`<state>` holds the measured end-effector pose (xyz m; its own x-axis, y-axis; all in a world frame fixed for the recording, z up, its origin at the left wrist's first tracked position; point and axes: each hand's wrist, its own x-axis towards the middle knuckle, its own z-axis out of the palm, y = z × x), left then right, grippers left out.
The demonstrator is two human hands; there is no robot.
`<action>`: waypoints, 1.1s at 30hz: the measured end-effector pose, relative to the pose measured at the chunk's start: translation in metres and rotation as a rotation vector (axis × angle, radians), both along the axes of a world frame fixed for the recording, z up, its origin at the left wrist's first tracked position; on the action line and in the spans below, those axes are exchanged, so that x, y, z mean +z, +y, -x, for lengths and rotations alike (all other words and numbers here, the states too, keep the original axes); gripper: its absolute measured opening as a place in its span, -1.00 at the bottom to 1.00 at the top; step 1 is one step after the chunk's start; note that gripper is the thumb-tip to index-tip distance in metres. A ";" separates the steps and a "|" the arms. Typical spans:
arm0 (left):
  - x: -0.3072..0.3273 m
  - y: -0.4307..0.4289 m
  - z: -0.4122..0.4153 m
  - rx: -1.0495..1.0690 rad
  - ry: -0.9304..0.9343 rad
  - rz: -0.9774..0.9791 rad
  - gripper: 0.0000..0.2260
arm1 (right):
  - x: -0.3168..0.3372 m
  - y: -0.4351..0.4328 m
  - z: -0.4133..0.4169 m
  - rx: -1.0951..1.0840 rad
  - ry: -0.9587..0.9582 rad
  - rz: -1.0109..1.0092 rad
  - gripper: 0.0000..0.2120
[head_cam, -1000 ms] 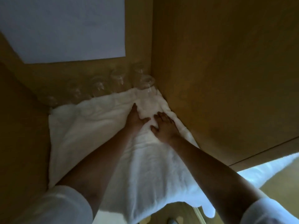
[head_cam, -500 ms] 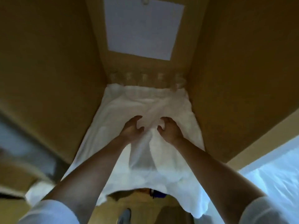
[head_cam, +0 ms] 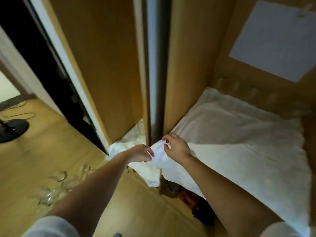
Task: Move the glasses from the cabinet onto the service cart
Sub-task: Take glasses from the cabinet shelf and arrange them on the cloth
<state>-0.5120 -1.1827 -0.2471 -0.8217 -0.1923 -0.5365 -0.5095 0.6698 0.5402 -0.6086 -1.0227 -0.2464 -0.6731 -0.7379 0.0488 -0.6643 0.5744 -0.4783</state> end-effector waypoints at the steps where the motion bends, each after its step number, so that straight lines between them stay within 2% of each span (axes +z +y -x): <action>1: -0.005 -0.015 -0.014 0.007 0.004 0.012 -0.77 | -0.002 -0.013 -0.011 0.069 -0.009 -0.016 -0.71; 5: -0.020 -0.078 -0.065 0.090 0.029 0.025 -0.66 | -0.019 -0.071 -0.056 0.240 -0.056 -0.090 -0.66; 8: -0.025 -0.129 -0.100 0.114 0.048 0.072 -0.66 | -0.029 -0.127 -0.088 0.238 -0.134 -0.087 -0.60; 13: -0.030 -0.219 -0.143 0.136 0.045 0.144 -0.65 | -0.040 -0.215 -0.126 0.227 -0.152 -0.125 -0.52; 18: -0.048 -0.269 -0.162 0.095 -0.014 0.181 -0.63 | -0.061 -0.254 -0.146 0.132 -0.215 -0.148 -0.51; 22: -0.067 -0.273 -0.143 -0.007 -0.038 0.177 -0.64 | -0.077 -0.255 -0.135 0.032 -0.248 -0.217 -0.50; 27: -0.082 -0.266 -0.086 -0.109 0.002 0.143 -0.65 | -0.086 -0.259 -0.082 -0.100 -0.204 -0.290 -0.51; 33: -0.098 -0.291 -0.017 -0.121 -0.024 0.109 -0.69 | -0.096 -0.303 -0.005 -0.283 -0.211 -0.287 -0.53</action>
